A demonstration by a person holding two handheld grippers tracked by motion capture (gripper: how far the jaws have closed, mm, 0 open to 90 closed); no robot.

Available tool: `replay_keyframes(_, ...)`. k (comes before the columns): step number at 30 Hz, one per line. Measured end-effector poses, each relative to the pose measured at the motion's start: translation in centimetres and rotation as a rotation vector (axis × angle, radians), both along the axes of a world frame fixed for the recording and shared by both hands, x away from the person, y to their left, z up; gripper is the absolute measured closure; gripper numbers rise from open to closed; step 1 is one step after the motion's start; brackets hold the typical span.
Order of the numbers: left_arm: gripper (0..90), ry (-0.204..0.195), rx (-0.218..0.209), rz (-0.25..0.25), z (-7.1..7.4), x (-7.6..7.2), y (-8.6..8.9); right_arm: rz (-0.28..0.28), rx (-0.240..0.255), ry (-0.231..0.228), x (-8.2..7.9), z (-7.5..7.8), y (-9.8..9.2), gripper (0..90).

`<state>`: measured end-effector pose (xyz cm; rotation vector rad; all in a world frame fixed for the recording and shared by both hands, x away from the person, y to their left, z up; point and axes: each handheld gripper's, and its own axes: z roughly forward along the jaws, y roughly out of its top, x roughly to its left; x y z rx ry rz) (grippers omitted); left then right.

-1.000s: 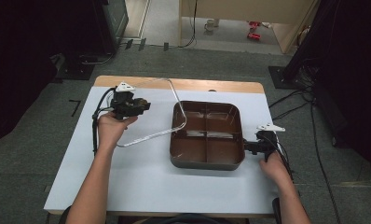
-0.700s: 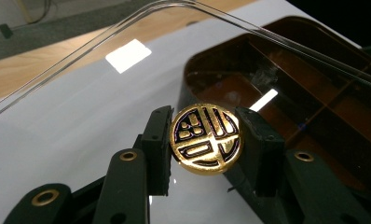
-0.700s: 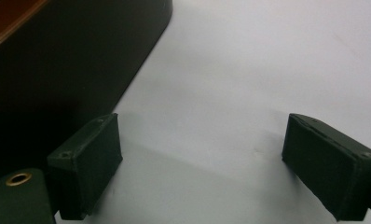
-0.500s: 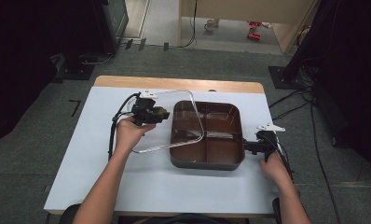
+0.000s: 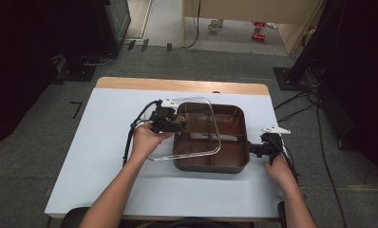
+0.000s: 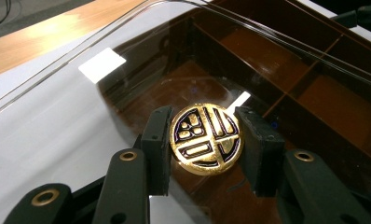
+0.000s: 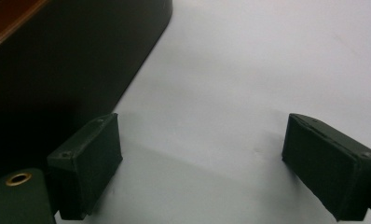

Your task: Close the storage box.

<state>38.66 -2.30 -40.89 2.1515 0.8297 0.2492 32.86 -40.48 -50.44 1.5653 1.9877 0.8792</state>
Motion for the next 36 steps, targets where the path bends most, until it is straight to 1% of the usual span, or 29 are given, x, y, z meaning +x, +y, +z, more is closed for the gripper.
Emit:
replay_keyframes(5, 59.2, 0.001, 0.005, -0.036, -0.2, -0.3, -1.8, 0.003, -0.002, -0.001, 0.0, 0.0, 0.0, 11.1)
replay_keyframes(8, 59.1, -0.01, 0.021, -0.049, -0.1, -0.3, -2.8, 0.003, -0.002, -0.001, 0.0, 0.0, 0.0, 11.1)
replay_keyframes(10, 59.1, -0.016, 0.019, -0.057, 0.0, -0.3, -3.5, 0.003, -0.003, -0.001, 0.0, 0.0, 0.0, 11.1)
replay_keyframes(11, 59.1, -0.016, 0.019, -0.057, 0.0, -0.3, -3.5, 0.003, -0.003, -0.001, 0.0, 0.0, 0.0, 11.1)
replay_keyframes(13, 59.1, -0.024, 0.022, -0.077, 0.1, -0.2, -4.5, 0.003, -0.003, -0.001, 0.0, 0.0, 0.0, 11.1)
replay_keyframes(14, 59.1, -0.026, 0.027, -0.082, 0.2, -0.2, -4.7, 0.003, -0.003, -0.002, 0.0, 0.0, 0.0, 11.1)
replay_keyframes(16, 59.1, -0.031, 0.043, -0.096, 0.1, -0.2, -5.8, 0.002, -0.001, 0.0, 0.0, 0.0, 0.0, 11.1)
replay_keyframes(18, 59.1, -0.029, 0.049, -0.111, 0.0, -0.2, -6.5, 0.002, -0.001, -0.001, 0.0, 0.0, 0.0, 11.1)
replay_keyframes(20, 59.1, -0.013, 0.052, -0.124, -0.3, -0.1, -7.5, 0.002, -0.001, -0.002, 0.0, 0.0, 0.0, 11.1)
replay_keyframes(21, 59.1, -0.013, 0.052, -0.124, -0.3, -0.1, -7.5, 0.002, -0.001, -0.002, 0.0, 0.0, 0.0, 11.1)
replay_keyframes(23, 59.1, -0.006, 0.054, -0.125, -0.6, -0.2, -8.4, 0.004, -0.004, -0.002, 0.0, 0.0, 0.0, 11.1)
replay_keyframes(24, 59.1, -0.006, 0.054, -0.125, -0.6, -0.2, -8.4, 0.004, -0.004, -0.002, 0.0, 0.0, 0.0, 11.1)
replay_keyframes(25, 59.1, -0.008, 0.061, -0.125, -0.7, -0.3, -9.0, 0.003, -0.002, -0.002, 0.0, 0.0, 0.0, 11.1)
replay_keyframes(27, 59.1, -0.004, 0.058, -0.124, -0.7, -0.4, -9.3, 0.004, -0.003, -0.003, 0.0, 0.0, 0.0, 11.1)
replay_keyframes(32, 59.0, -0.006, 0.078, -0.133, -1.0, -0.8, -10.3, 0.003, -0.001, 0.0, 0.0, 0.0, 0.0, 11.1)
replay_keyframes(33, 59.1, 0.008, 0.076, -0.136, -1.1, -0.9, -10.5, 0.002, -0.001, 0.001, 0.0, 0.0, 0.0, 11.1)
replay_keyframes(34, 59.0, 0.018, 0.073, -0.129, -1.2, -0.8, -10.5, 0.002, -0.001, 0.001, 0.0, 0.0, 0.0, 11.0)
replay_keyframes(36, 59.0, 0.027, 0.056, -0.119, -1.3, -0.8, -10.4, 0.003, -0.001, 0.001, 0.0, 0.0, 0.0, 11.0)
